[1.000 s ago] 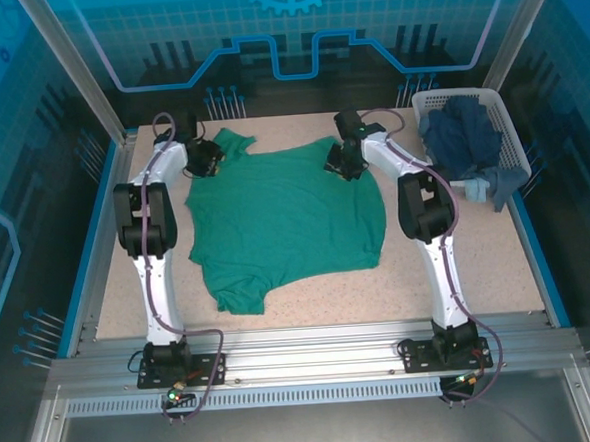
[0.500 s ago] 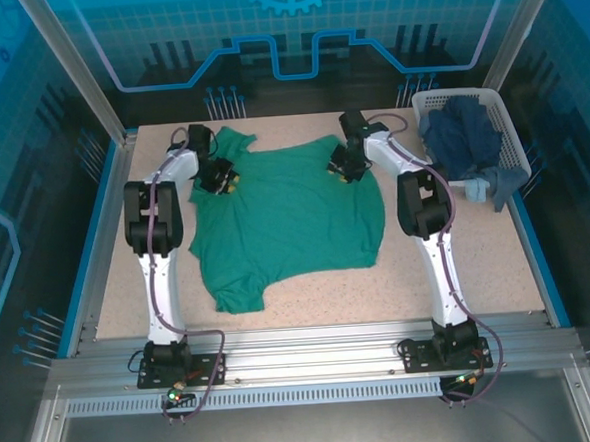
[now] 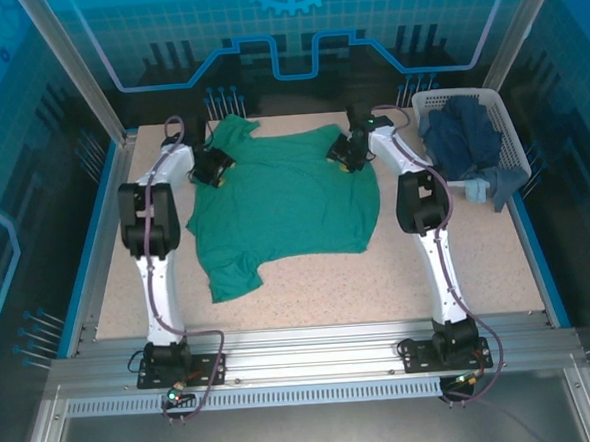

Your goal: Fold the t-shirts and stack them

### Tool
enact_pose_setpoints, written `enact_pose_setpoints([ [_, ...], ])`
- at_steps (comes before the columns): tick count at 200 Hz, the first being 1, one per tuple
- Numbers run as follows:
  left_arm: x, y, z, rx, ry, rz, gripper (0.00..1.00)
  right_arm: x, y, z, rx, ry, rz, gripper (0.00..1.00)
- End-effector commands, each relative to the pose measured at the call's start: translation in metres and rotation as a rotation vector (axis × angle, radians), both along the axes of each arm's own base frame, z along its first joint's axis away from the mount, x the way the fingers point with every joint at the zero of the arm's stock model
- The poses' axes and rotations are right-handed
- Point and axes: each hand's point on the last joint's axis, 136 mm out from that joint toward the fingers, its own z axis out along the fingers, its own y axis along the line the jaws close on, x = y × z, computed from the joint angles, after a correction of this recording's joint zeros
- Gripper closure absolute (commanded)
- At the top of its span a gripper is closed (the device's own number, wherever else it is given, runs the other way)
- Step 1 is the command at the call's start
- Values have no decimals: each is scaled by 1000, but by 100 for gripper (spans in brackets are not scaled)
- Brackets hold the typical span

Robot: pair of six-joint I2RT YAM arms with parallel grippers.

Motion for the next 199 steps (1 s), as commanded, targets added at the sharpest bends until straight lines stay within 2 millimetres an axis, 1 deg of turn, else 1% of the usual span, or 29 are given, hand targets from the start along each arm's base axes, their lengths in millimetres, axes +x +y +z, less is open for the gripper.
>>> enact_pose_setpoints([
  [1, -51, 22, 63, 115, -51, 47, 49, -16, 0, 77, -15, -115, 10, 58],
  [4, -59, 22, 64, 118, -46, 46, 49, -21, -2, 88, -15, -127, 3, 58],
  [8, -70, 22, 64, 118, -33, 46, 49, -27, -5, 91, -22, -122, -8, 58],
  [15, -93, 21, 61, 120, 3, 45, 49, -41, -9, 95, -31, -109, -25, 58],
  [28, -139, 19, 49, 107, 83, 42, 49, -70, -16, 98, -40, -74, -63, 58],
  [29, -143, 19, 49, 106, 85, 41, 49, -76, -17, 91, -44, -53, -64, 58],
  [47, -210, 13, 24, 79, 194, 24, 51, -123, -23, 88, -36, -19, -104, 60],
  [62, -264, 10, 7, 66, 265, 1, 53, -164, -27, 79, -27, 21, -114, 63],
  [72, -292, 5, -1, 48, 290, -21, 55, -189, -26, 71, -4, 44, -104, 64],
  [77, -304, 3, -5, 39, 299, -30, 55, -200, -27, 66, 5, 64, -99, 64],
  [81, -310, 1, -3, 27, 291, -41, 56, -210, -27, 62, 8, 81, -94, 64],
  [82, -314, 0, -6, 24, 299, -42, 56, -212, -27, 61, 9, 85, -94, 64],
  [93, -328, -7, -9, -12, 292, -80, 57, -235, -27, 50, 11, 123, -78, 65],
  [101, -340, -9, -12, -16, 309, -92, 57, -247, -28, 45, 5, 137, -66, 65],
  [108, -345, -10, -14, -17, 308, -108, 57, -257, -29, 39, -5, 146, -56, 65],
  [120, -352, -11, -20, -11, 308, -123, 58, -269, -32, 30, -23, 163, -43, 65],
  [132, -350, -16, -22, -20, 286, -140, 58, -279, -35, 21, -30, 188, -45, 65],
  [157, -354, -23, -29, -22, 303, -145, 60, -290, -40, 13, -46, 203, -43, 66],
  [184, -368, -22, -42, -1, 364, -145, 63, -293, -43, 16, -59, 196, -36, 66],
  [199, -369, -21, -49, 12, 364, -144, 65, -292, -43, 19, -63, 188, -33, 66],
])
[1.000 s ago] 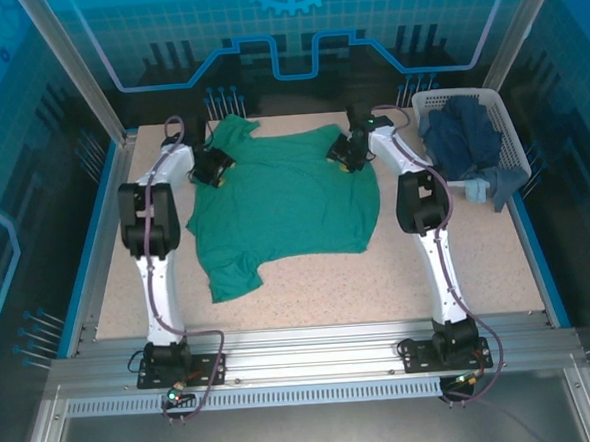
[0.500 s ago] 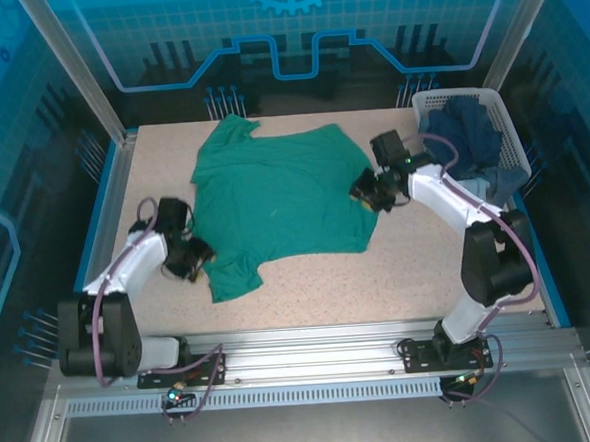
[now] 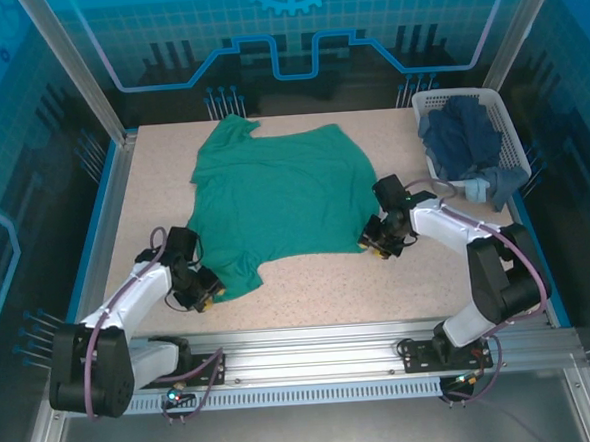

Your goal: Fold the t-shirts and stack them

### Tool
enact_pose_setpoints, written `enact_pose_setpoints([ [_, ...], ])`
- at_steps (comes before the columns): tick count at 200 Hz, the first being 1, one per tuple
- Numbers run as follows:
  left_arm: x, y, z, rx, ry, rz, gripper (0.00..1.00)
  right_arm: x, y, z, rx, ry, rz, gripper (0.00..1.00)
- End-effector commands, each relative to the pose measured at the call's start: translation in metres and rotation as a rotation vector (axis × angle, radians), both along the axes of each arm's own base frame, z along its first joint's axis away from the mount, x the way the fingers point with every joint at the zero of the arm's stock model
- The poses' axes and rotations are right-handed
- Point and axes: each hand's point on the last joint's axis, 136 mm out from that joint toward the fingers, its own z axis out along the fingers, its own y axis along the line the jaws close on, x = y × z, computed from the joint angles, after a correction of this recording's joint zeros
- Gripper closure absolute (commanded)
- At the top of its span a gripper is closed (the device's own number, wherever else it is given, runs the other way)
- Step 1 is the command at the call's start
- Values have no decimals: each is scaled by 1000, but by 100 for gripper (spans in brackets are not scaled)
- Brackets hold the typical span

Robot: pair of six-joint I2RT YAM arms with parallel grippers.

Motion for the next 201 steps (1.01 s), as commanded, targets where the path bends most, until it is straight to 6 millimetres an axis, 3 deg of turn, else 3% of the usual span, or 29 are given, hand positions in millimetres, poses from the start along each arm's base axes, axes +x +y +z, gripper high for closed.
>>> enact_pose_setpoints([
  [1, -8, -1, -12, 6, 34, 1, 65, 0, 1, 8, -1, -31, 16, 66],
  [62, 3, -9, -21, 27, 12, -19, 82, -2, -1, 10, -9, -38, 30, 66],
  [95, -2, -13, -18, 43, 11, -21, 100, 2, 1, 12, -8, -48, 36, 66],
  [131, -12, -17, 8, 76, -7, -8, 100, 5, -1, 15, -26, -59, 55, 66],
  [201, -40, -45, 8, -61, 81, 36, 100, -2, -11, 7, -82, -23, 46, 67],
])
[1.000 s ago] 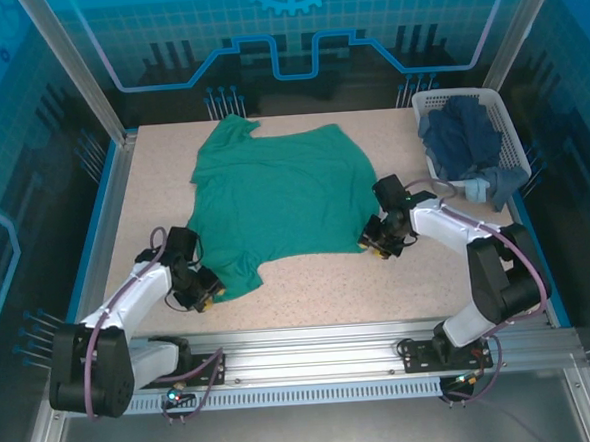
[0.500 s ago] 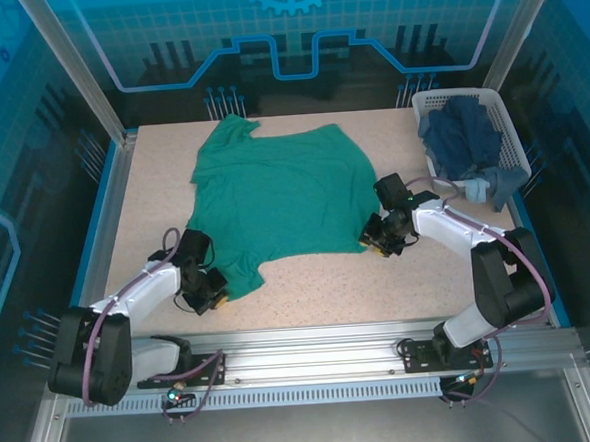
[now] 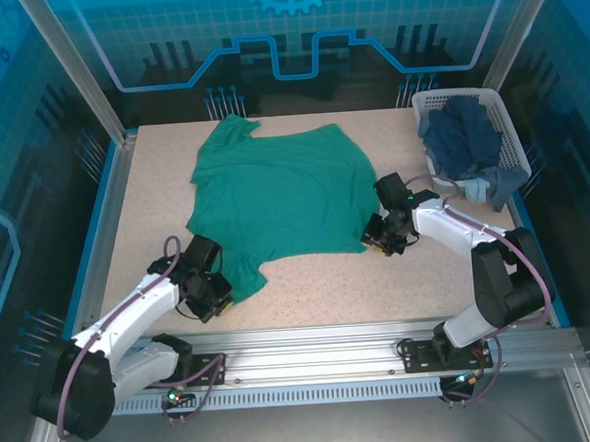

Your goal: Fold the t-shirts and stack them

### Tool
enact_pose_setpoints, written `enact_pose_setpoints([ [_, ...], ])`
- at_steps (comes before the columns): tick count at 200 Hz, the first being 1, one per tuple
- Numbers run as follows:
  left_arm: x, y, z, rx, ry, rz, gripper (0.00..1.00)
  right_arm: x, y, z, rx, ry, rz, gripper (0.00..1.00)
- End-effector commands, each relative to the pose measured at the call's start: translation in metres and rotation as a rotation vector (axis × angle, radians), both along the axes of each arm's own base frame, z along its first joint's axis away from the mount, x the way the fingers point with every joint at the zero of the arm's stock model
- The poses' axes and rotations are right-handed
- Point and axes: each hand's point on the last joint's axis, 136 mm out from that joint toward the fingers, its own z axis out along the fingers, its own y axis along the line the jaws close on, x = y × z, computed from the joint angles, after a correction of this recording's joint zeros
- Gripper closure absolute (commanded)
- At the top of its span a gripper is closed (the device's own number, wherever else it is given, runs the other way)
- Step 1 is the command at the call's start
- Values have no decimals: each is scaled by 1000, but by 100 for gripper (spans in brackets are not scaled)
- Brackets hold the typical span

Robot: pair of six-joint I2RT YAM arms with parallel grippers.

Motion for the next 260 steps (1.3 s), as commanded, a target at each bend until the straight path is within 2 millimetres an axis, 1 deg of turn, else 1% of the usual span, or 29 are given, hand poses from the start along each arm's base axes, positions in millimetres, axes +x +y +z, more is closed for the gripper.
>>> enact_pose_setpoints([
  [1, -18, -9, -1, -64, 86, 46, 99, -3, -4, 0, -37, 14, 9, 67],
  [16, -16, -21, -2, -134, 88, 49, 84, -4, -4, -1, -42, 20, 9, 68],
  [33, -14, -24, 3, -147, 79, 31, 78, -3, -4, -1, -43, 20, 8, 68],
  [43, -14, -16, 11, -99, 72, 12, 71, -2, -4, 1, -44, 17, 10, 68],
  [56, -13, -3, 23, -21, 46, 4, 55, -3, -5, 3, -48, 12, 14, 68],
  [65, -12, 6, 30, 23, 18, 9, 47, -3, -5, 4, -47, 7, 15, 67],
  [73, -11, 13, 33, 47, 7, 26, 44, -5, -4, 5, -45, 5, 17, 66],
  [81, -12, 19, 32, 61, 11, 50, 44, -7, -4, 4, -42, 8, 16, 65],
  [95, -13, 28, 25, 69, 34, 95, 46, -9, -3, 3, -30, 10, 15, 65],
  [114, -3, 32, 15, 36, 15, 146, 50, -10, 0, 0, -13, 12, 10, 64],
  [127, 7, 28, 10, 3, -4, 160, 54, -10, 0, 0, -8, 11, 9, 64],
  [144, 13, 20, 0, -30, 16, 151, 58, -10, 1, 1, -7, 8, 9, 64],
  [162, 13, 17, -9, -44, 31, 148, 62, -11, 0, 2, -9, 9, 11, 64],
  [193, 11, 11, -21, -73, 39, 143, 75, -14, -2, -1, -16, 18, 5, 64],
  [204, 8, 7, -26, -73, 55, 130, 77, -15, -2, -2, -16, 21, 4, 64],
  [235, 3, -1, -38, -56, 99, 93, 77, -13, -2, -4, -20, 26, 2, 65],
  [260, 0, 0, -38, -11, 112, 68, 80, -12, -3, -3, -32, 30, 2, 65],
])
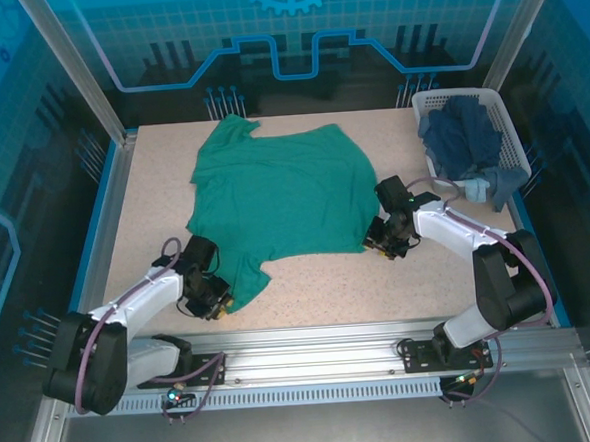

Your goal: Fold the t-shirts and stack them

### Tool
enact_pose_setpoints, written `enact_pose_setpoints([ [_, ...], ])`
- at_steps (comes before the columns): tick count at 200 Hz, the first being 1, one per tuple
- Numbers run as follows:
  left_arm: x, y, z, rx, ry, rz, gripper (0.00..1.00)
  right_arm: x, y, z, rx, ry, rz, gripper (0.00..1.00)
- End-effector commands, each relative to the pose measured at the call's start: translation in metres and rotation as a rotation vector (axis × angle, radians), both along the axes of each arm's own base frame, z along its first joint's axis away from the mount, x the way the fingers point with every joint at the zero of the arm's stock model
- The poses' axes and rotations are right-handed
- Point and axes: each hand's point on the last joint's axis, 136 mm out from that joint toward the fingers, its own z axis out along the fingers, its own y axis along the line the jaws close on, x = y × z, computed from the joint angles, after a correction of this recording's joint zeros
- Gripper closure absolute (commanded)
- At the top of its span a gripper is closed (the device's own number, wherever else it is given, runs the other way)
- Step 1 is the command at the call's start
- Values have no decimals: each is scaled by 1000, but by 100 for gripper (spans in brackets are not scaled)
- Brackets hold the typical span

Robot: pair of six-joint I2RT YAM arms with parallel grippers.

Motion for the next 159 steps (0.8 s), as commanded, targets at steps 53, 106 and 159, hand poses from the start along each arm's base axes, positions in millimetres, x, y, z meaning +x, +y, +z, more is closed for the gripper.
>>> enact_pose_setpoints([
  [53, 4, -16, -3, -24, -18, -16, 99, -7, -13, 3, -87, 21, -22, 60],
  [106, 1, -15, 22, -24, -50, -15, 100, 2, -15, -5, -74, 25, -73, 55],
  [159, -15, -9, 26, -16, -27, -20, 100, 20, 12, -5, -29, 9, -31, 57],
])
